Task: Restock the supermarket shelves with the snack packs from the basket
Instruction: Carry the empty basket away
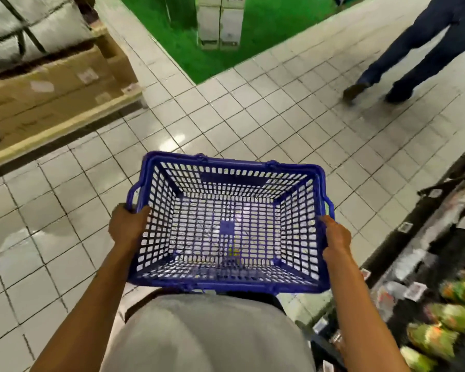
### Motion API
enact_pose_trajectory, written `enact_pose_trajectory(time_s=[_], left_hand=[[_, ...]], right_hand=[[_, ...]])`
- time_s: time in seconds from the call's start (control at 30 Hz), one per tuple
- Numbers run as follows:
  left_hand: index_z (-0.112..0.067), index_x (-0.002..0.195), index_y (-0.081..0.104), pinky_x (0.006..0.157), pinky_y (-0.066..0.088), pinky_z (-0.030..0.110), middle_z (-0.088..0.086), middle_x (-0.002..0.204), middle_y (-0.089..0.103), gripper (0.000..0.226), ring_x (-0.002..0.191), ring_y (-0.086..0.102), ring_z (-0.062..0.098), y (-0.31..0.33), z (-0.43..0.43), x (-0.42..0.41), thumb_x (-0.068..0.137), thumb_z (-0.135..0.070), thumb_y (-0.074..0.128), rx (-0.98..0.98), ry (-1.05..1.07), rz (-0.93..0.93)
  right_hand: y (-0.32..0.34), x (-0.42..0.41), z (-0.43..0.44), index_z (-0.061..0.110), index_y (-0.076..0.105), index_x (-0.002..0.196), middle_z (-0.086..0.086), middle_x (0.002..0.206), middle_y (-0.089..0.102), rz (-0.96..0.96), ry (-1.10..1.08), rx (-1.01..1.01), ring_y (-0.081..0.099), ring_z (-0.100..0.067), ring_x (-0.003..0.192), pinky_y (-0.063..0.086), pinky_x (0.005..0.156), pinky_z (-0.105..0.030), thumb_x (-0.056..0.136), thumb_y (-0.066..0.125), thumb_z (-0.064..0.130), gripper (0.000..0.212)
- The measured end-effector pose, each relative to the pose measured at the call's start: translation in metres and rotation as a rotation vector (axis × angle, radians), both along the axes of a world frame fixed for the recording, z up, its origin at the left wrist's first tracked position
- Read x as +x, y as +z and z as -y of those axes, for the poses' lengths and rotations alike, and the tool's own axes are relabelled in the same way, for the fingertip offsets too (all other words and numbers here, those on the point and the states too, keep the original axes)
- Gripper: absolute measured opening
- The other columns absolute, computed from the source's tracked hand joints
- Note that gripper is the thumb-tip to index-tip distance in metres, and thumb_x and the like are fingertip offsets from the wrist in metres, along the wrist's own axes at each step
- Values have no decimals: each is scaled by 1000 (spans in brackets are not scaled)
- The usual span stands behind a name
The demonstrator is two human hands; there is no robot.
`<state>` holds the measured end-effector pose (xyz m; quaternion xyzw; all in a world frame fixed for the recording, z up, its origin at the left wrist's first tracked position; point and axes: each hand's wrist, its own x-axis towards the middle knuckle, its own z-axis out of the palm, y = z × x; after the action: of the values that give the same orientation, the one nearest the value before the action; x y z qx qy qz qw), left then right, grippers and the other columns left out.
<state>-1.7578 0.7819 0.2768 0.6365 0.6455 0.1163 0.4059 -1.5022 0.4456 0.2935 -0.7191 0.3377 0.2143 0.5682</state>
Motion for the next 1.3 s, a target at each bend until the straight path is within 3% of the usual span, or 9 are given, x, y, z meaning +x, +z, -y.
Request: enact_pose_trajectory(time_s=[0.13,0.23,0.37,0.5,0.87,1.0,1.13,1.3], left_hand=[[-17,94,55,71,48,36,8,89,66,33,74,60,27,11,-13,76,74,-38,70,29,32,22],[-11,98,61,73,50,38,7,88,67,41,77,63,29,16,-27,124,72,-41,66,25,64,35],[-11,95,63,73,51,39,7,84,68,42,74,64,30,17,-56,186,69,-44,63,32,104,53],[-11,96,62,79,52,41,11,89,68,32,79,63,33,12,-97,248,76,-35,70,43,162,32],[-10,102,62,79,48,40,11,93,69,35,79,62,31,20,-236,416,79,-35,70,40,197,25],[-11,103,60,75,44,36,9,91,66,34,77,59,27,27,-282,468,80,-34,69,42,226,19],[-10,105,61,84,53,46,11,93,68,36,85,64,34,22,-337,523,80,-35,68,25,261,-14],[-8,104,62,84,49,44,15,95,69,36,87,64,38,16,-409,591,81,-34,69,17,343,-73]], right_hand=[[11,93,-26,5,62,85,-12,74,66,36,43,-6,62,-27,61,54,56,-32,75,75,15,19],[16,155,-49,5,63,93,-14,80,68,32,81,-20,63,-28,68,56,64,-38,73,75,18,26],[18,231,-90,9,60,81,-16,83,67,54,116,-38,64,-30,72,57,69,-45,75,72,18,16],[18,297,-137,11,59,73,-7,69,63,108,145,-33,57,-22,54,48,47,-25,79,66,15,10],[25,467,-286,9,58,73,-15,77,63,110,195,-24,60,-27,68,50,62,-37,81,65,15,12],[20,524,-339,10,57,74,-12,74,65,106,186,-40,61,-27,61,53,56,-33,81,65,14,11],[6,589,-406,10,56,73,-11,69,64,78,207,-32,60,-25,55,54,51,-32,81,65,11,13],[-4,676,-502,9,57,77,-11,67,65,33,279,-40,62,-25,53,52,48,-29,80,65,11,9]])
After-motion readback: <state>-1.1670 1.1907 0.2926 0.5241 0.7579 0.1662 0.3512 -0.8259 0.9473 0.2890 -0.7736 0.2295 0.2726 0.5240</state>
